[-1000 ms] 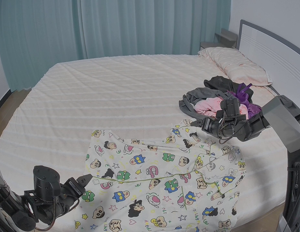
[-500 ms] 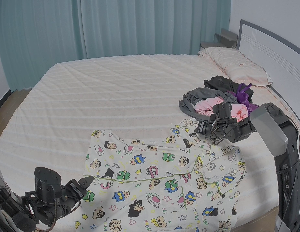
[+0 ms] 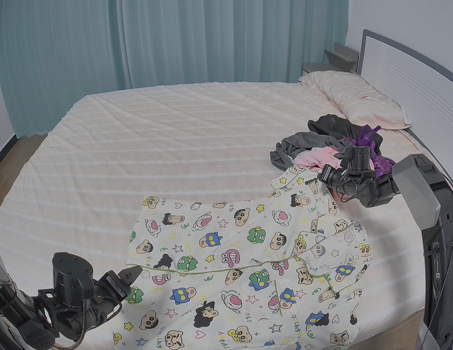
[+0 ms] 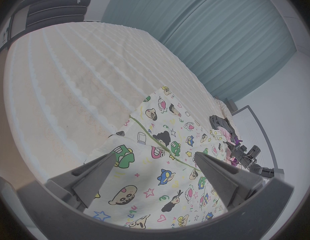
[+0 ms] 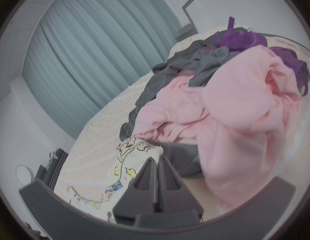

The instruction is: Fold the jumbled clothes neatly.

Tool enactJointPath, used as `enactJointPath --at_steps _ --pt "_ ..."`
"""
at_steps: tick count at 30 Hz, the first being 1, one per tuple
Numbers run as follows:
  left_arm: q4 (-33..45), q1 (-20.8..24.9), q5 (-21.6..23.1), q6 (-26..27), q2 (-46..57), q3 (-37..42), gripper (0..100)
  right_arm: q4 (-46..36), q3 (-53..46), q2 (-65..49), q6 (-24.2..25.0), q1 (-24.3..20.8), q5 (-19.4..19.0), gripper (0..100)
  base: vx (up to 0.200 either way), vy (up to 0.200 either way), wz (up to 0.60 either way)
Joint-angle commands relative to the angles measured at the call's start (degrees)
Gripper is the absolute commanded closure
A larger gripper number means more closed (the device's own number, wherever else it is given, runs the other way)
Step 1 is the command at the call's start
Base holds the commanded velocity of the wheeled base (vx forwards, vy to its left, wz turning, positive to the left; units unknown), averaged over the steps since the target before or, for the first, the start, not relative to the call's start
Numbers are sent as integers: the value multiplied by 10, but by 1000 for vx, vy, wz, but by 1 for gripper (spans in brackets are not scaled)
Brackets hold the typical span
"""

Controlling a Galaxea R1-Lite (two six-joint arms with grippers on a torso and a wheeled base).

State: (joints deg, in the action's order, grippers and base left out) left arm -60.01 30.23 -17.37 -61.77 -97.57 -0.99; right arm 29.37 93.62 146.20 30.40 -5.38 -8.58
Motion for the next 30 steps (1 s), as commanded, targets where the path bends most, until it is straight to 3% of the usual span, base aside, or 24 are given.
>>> enactJointPath --at_steps 1,5,6,11,18,21,27,30 --pt "0 -1 0 0 -2 0 0 13 4 8 12 12 7 100 0 0 0" --pt "-1 -5 -1 2 -2 -6 0 24 4 16 31 12 13 100 0 0 0" --pt "-1 -6 -2 2 -2 -9 0 26 5 15 33 12 13 0 0 0 0" --pt "-1 -24 0 4 5 -31 0 24 -22 -1 37 9 8 0 0 0 0" --pt "27 -105 30 33 -1 -129 0 29 -107 -55 30 7 -11 0 0 0 0" --pt "108 -163 90 45 -10 -233 0 44 -178 -97 30 9 -12 0 0 0 0" --pt "215 -205 207 69 -46 -363 0 92 -281 -147 30 6 -14 0 0 0 0" --pt "226 -214 220 105 -89 -404 0 110 -314 -160 30 5 -14 0 0 0 0"
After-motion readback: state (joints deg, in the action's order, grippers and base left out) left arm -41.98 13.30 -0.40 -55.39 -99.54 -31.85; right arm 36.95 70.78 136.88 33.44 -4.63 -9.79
